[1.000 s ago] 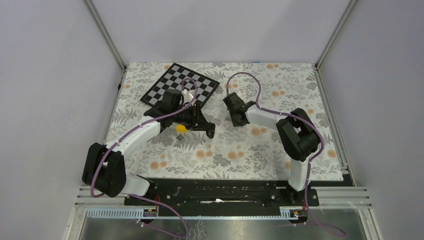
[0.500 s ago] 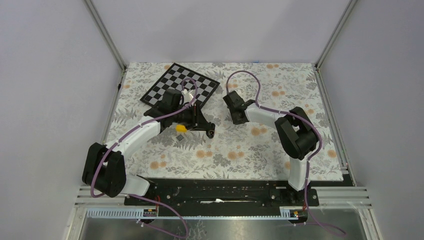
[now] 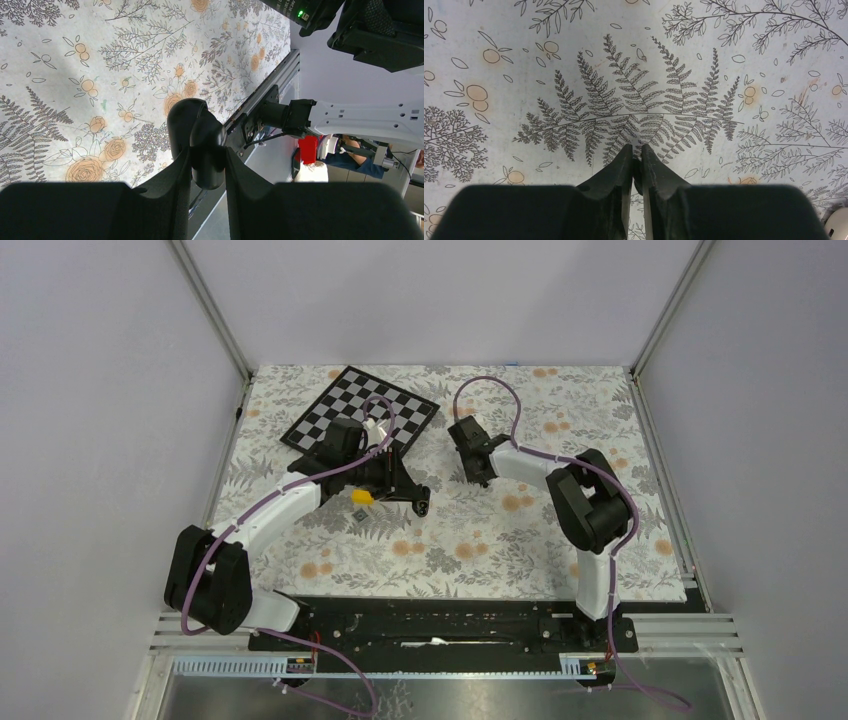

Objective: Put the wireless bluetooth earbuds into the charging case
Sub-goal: Adjust the earbud at the center of the board, then pick up the earbud from the center of the board.

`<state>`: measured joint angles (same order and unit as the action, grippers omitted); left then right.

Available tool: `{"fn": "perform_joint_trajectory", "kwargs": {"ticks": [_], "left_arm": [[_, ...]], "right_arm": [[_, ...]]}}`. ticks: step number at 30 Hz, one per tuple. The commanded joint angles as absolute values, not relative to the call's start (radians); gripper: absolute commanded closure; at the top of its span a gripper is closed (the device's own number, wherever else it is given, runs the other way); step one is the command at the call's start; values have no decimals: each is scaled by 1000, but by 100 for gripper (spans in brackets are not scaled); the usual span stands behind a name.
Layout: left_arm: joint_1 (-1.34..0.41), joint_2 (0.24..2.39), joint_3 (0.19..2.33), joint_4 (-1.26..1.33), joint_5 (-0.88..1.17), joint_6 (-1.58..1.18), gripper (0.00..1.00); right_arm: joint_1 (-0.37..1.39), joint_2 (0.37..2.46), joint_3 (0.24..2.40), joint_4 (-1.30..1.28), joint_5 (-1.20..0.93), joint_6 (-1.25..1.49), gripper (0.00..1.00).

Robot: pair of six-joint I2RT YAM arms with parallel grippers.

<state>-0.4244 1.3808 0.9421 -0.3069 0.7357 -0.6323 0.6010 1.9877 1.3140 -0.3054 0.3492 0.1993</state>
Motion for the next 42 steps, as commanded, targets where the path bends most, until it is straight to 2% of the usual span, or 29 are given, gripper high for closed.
{"fn": "perform_joint_trajectory", "kwargs": {"ticks": [1, 15, 21, 26, 29, 35, 42], "left_arm": [[-420, 1350, 980, -291, 727, -618, 100], [-420, 1363, 976, -290, 729, -615, 100], [-420, 1378, 987, -289, 737, -614, 100], [-420, 1389, 998, -289, 742, -612, 100], [-420, 1392, 1000, -290, 743, -611, 100], [-420, 1396, 1003, -290, 745, -614, 100], [-420, 1402, 1008, -290, 746, -613, 100]], "right_arm": [[590, 2009, 1354, -318, 356, 176, 83], [558, 1996, 1362, -334, 333, 199, 100], [548, 1941, 1331, -334, 301, 255, 100], [530, 1855, 1270, -296, 261, 292, 91], [513, 1821, 1242, -270, 236, 305, 88], [487, 1823, 1206, -269, 219, 310, 77], [483, 1846, 1180, -269, 189, 318, 77]]}}
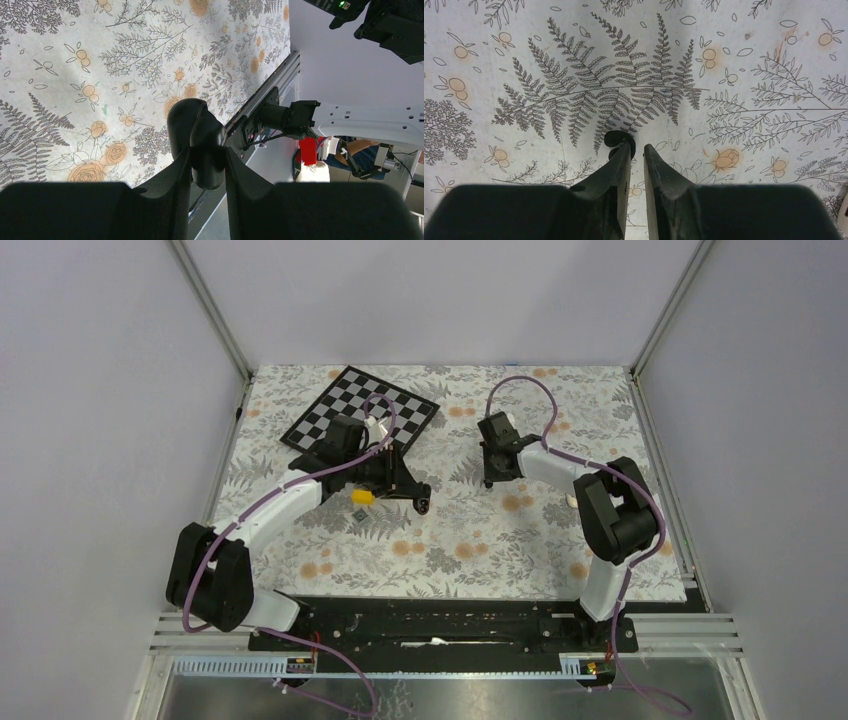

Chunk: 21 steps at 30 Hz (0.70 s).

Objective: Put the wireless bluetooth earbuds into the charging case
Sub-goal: Pick up the earbud from the center of the board.

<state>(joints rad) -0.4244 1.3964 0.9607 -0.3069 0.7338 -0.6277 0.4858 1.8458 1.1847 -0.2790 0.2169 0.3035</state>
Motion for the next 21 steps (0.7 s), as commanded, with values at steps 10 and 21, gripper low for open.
{"fn": "perform_joint_trajectory", "kwargs": {"ticks": [10, 21], "left_arm": [[-420, 1397, 1009, -293, 736, -613, 100], [-420, 1387, 994, -285, 734, -620, 100]], "right_arm": [[482, 1887, 1178, -265, 169, 316, 71], [483, 1893, 1166, -257, 131, 335, 69]]}}
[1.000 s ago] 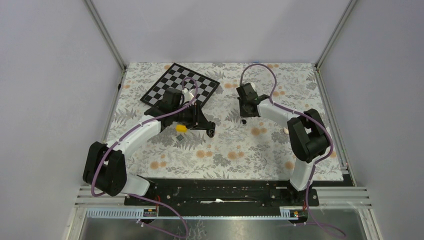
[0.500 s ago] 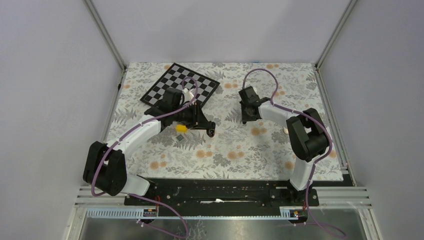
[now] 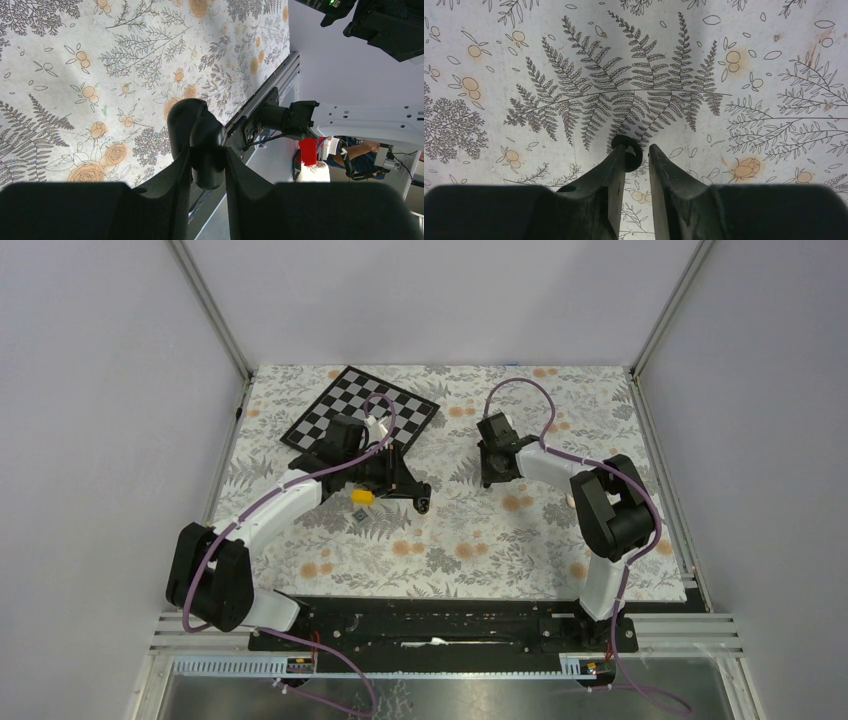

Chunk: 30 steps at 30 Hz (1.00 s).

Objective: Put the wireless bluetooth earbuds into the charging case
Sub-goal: Pick up the earbud from the center of the board.

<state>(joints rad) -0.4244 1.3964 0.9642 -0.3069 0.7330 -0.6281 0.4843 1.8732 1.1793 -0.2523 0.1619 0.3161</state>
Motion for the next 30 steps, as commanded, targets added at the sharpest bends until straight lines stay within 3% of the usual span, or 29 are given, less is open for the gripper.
{"fn": "perform_joint_trajectory", "kwargs": {"ticks": [1, 5, 13, 21, 30], "left_arm": [[-420, 1387, 994, -285, 733, -620, 100], [-420, 1386, 991, -285, 735, -620, 100], [-420, 1391, 992, -288, 738, -618, 100], [-420, 1391, 997, -290, 731, -618, 100], [-420, 1387, 987, -278, 722, -618, 100]], "right_arm": [[482, 1891, 1164, -252, 130, 341, 69], [482, 1893, 1166, -247, 120, 345, 69], [482, 1887, 1170, -249, 119, 344, 80], [482, 1844, 1160, -249, 111, 355, 100], [483, 1666, 1087, -249, 61, 367, 100]]}}
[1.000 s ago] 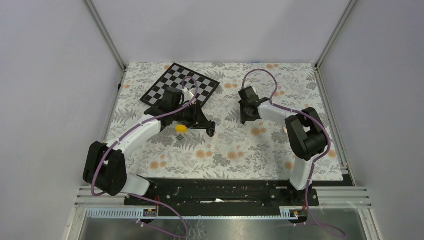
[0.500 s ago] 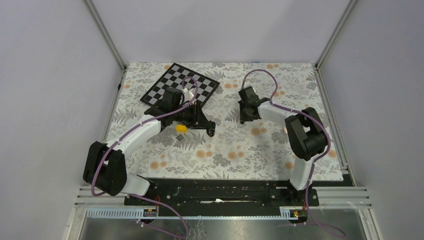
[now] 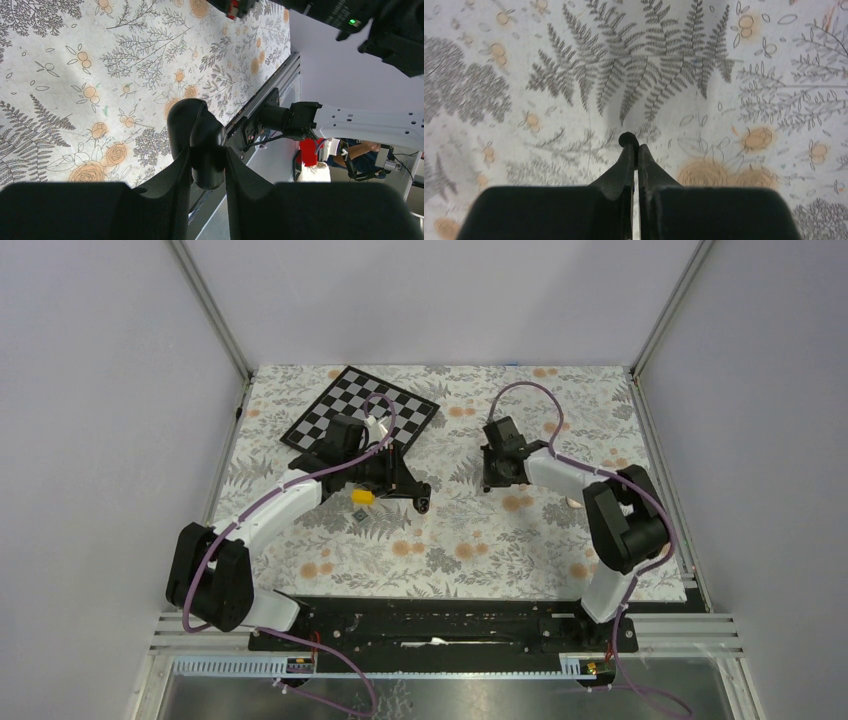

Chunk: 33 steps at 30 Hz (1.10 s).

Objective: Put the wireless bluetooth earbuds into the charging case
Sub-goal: Pick up the earbud from the center of the board.

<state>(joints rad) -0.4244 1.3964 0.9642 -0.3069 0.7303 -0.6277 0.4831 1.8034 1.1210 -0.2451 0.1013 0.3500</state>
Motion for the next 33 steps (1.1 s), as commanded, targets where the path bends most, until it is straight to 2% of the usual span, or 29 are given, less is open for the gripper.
{"fn": "perform_joint_trajectory", "kwargs": {"ticks": [1, 12, 20, 24, 29, 33], "left_arm": [[-420, 1387, 984, -272, 723, -618, 100], [-422, 1323, 899, -98, 812, -485, 100], [-422, 1359, 900, -58, 887, -508, 100], [-422, 1459, 983, -166, 886, -563, 100], [-423, 1537, 1050, -202, 989, -651, 100], [-439, 1618, 1164, -389, 1048, -523, 100]], "right_arm": [[483, 1634, 1069, -249, 51, 369, 100], [556, 1253, 879, -171, -114, 294, 100], [608, 1114, 824, -165, -161, 266, 100], [617, 1100, 819, -164, -173, 224, 100], [637, 1093, 841, -171, -195, 107, 100], [682, 1093, 861, -169, -209, -49, 100]]}}
